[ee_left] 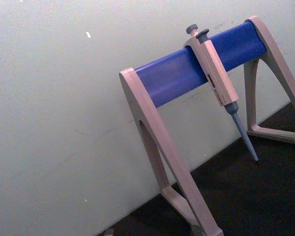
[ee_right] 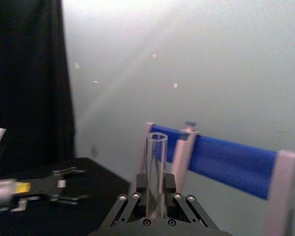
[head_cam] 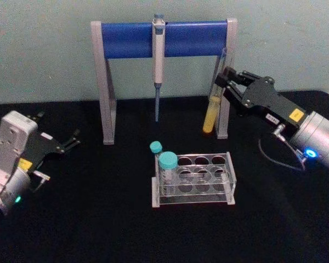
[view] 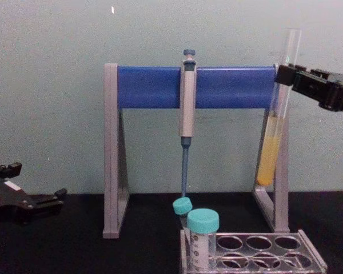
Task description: Pick up the test tube from the test tube rack, shake it, then place it back into the test tube rack.
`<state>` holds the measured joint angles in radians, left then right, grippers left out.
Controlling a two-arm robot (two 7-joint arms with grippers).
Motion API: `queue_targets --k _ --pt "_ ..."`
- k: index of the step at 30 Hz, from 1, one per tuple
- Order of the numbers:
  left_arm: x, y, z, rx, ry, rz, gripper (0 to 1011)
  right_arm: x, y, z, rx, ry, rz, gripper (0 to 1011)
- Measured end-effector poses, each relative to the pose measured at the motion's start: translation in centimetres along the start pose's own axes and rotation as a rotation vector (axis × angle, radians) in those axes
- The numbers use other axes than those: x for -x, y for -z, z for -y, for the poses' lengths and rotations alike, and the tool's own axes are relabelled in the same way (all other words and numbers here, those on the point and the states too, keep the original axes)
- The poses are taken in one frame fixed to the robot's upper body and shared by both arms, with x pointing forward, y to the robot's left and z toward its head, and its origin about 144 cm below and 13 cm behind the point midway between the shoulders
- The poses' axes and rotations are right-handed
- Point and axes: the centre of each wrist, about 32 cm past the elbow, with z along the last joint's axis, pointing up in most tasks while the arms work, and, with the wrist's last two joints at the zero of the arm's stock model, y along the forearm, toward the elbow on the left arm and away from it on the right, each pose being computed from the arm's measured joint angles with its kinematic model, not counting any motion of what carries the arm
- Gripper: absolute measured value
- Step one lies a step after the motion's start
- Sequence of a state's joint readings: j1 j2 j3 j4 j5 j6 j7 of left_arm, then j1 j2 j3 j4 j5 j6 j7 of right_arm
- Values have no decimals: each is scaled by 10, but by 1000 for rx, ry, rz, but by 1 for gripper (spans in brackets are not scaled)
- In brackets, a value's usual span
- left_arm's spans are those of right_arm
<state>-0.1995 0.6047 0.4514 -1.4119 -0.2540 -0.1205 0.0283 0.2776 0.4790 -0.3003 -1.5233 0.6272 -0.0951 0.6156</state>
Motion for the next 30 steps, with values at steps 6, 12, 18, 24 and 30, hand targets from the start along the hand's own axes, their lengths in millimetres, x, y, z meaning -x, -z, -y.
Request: queue_targets --k 6,12,18,24,30 --pt "0 0 0 0 0 0 1001 -8 -5 9 28 -85 -75 220" --pt "0 0 0 0 0 0 1002 -17 -13 26 93 -147 -69 220" --pt "0 0 0 0 0 0 1001 -22 -19 38 143 -123 18 220" --pt "0 0 0 0 0 0 1002 -21 -22 38 153 -43 144 218" --pt "0 0 0 0 0 0 1001 -15 -19 26 130 36 216 218"
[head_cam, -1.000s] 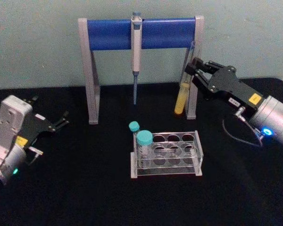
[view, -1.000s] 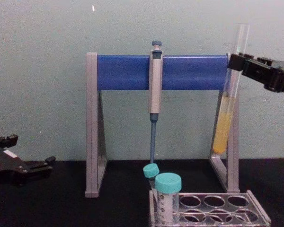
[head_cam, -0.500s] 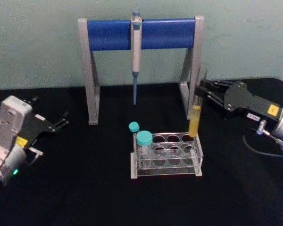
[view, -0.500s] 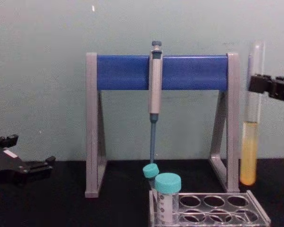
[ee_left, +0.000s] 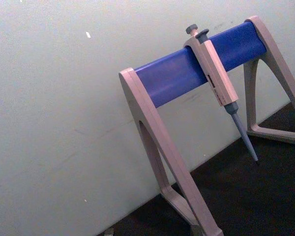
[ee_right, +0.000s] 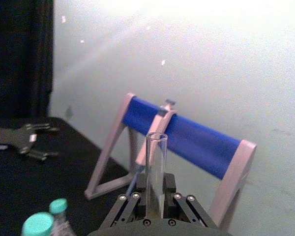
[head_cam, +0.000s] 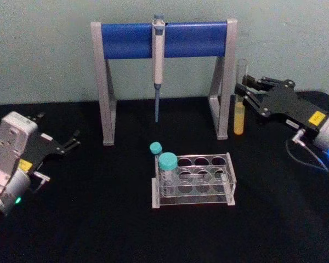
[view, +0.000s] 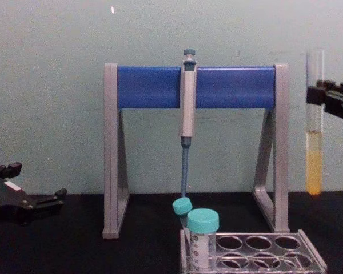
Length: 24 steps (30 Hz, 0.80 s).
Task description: Pick up the test tube from the test tube rack, shake it, then place it back into the test tube rack.
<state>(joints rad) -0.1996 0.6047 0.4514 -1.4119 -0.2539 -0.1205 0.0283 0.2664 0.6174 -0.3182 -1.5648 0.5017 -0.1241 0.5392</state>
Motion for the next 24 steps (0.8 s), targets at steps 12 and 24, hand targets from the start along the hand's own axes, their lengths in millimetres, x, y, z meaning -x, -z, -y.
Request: queue_targets --k 12,24 --pt "0 0 0 0 0 0 1001 13 8 -28 -68 50 -59 220" --pt "0 0 0 0 0 0 1001 11 10 -32 -137 -134 -214 220"
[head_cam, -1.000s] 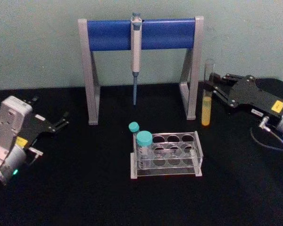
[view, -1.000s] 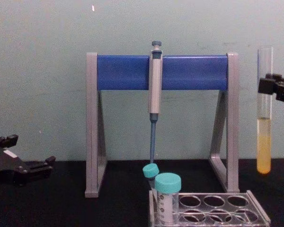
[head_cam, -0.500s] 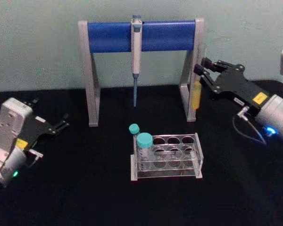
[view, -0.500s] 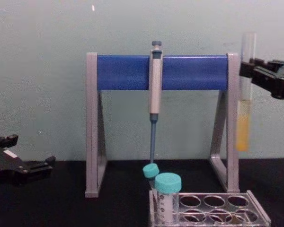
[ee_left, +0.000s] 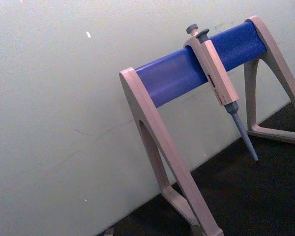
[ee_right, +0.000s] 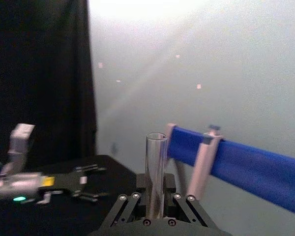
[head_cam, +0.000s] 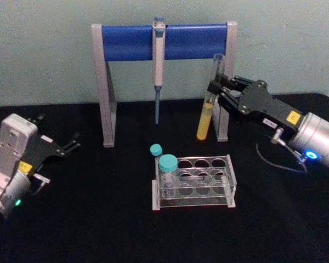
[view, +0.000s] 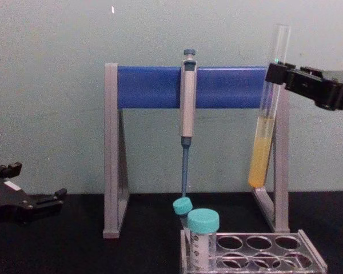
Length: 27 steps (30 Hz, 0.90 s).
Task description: Pick up the test tube from the test tube rack, shake it, then place it back into the test tube rack.
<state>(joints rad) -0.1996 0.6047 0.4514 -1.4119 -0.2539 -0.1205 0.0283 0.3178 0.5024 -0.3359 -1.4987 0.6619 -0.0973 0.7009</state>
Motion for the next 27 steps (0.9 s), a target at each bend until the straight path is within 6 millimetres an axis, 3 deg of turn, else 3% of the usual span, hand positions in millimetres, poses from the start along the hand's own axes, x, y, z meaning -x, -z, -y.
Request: queue_targets --k 7,15,27 --pt "0 0 0 0 0 0 1001 -7 -4 21 24 -94 -31 220" --pt "0 0 0 0 0 0 1001 -11 -5 43 76 -70 34 218" --pt "0 0 0 0 0 0 1001 -8 0 42 53 13 93 220"
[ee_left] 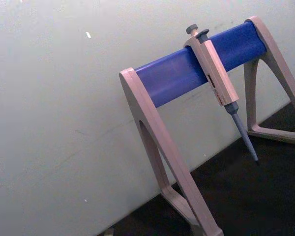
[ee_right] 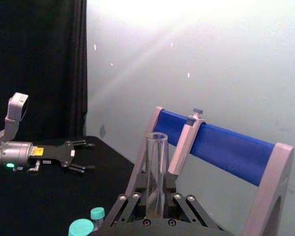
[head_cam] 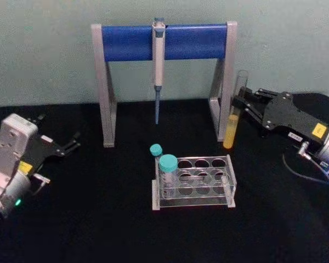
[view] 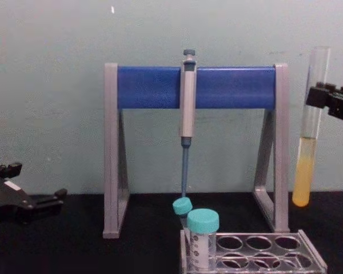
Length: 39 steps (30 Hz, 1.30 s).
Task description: Pick up the test tube from the test tube rack, shake it, then place it back into the test tube rack.
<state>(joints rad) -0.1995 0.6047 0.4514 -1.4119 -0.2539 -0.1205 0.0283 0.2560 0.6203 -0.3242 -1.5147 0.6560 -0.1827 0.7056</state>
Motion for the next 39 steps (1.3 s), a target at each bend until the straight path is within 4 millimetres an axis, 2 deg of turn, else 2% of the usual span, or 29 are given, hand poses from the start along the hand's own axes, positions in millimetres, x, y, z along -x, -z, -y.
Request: queue_targets --k 27,39 --pt "0 0 0 0 0 0 1001 4 3 -6 -21 -16 -7 220" --pt "0 0 0 0 0 0 1001 13 14 -16 -17 -55 -26 220"
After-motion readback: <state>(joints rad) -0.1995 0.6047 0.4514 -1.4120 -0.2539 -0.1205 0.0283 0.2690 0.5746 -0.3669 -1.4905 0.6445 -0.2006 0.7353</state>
